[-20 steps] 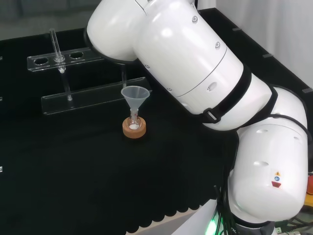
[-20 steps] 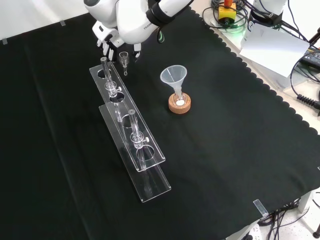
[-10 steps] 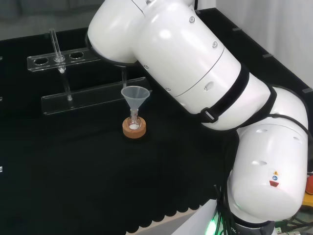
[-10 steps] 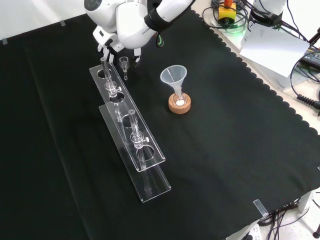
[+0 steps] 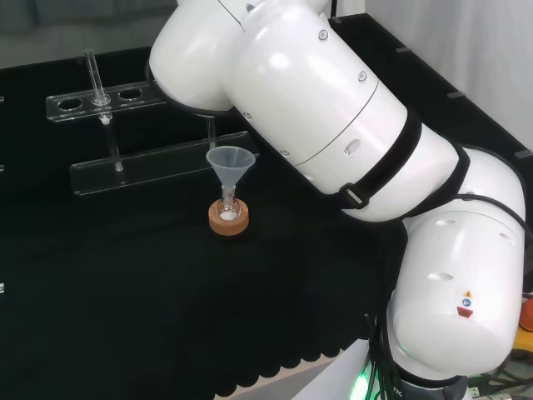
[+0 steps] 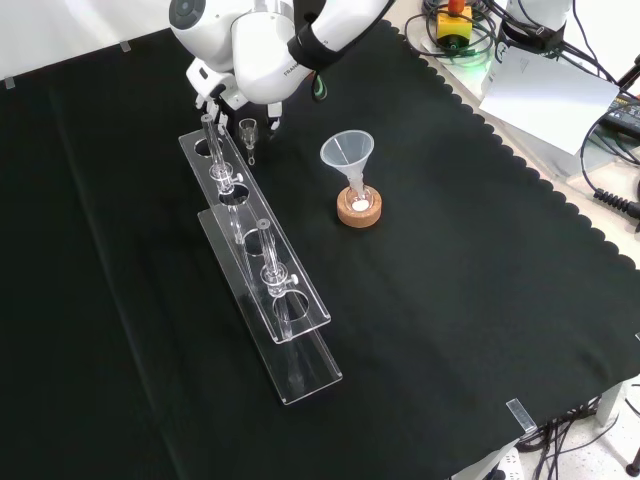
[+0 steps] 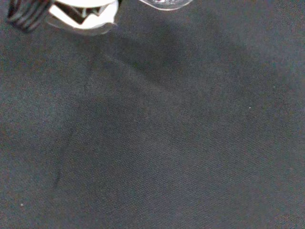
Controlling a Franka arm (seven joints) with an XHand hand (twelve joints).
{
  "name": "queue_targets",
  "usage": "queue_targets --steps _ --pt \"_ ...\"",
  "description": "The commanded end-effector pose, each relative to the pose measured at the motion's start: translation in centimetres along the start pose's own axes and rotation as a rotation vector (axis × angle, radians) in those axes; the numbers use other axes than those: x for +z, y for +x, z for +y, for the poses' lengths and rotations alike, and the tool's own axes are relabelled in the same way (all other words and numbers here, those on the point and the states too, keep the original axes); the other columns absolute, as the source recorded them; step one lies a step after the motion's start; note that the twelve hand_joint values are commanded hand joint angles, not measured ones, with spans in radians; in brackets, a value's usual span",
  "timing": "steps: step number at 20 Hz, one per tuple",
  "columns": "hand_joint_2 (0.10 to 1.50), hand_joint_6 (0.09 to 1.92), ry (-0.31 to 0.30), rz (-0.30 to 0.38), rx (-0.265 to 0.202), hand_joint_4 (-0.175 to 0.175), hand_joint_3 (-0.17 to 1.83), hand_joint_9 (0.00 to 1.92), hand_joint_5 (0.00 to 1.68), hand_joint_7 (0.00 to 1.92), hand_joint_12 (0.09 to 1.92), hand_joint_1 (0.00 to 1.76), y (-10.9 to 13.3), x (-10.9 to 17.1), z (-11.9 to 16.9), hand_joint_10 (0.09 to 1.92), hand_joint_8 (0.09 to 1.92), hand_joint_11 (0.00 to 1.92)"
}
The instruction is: Put the weighing funnel back on the table.
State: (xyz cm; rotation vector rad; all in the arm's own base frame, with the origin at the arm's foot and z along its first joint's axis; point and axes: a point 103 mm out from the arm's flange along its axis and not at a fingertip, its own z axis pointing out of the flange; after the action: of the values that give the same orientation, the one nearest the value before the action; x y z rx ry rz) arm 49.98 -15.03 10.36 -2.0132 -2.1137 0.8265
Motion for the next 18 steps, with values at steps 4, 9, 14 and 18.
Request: queue_targets --steps 4,9,14,18 --pt "0.65 0.91 -0.011 0.009 0.002 0.175 0.76 0.82 1.17 0.65 1.23 1.10 0.3 0.7 0.6 0.47 0.62 0.50" --pt "0.65 0.91 -0.026 0.020 0.002 0.175 0.76 0.82 1.16 0.65 1.23 1.10 -0.1 1.3 1.1 0.47 0.62 0.50" --pt "0.65 0.91 -0.018 0.009 0.020 0.175 0.75 0.82 1.16 0.65 1.23 1.10 0.3 1.0 1.2 0.47 0.62 0.50" --pt "0.66 0.91 -0.019 0.014 0.009 0.175 0.75 0.82 1.16 0.65 1.23 1.10 0.4 1.0 1.5 0.47 0.62 0.50"
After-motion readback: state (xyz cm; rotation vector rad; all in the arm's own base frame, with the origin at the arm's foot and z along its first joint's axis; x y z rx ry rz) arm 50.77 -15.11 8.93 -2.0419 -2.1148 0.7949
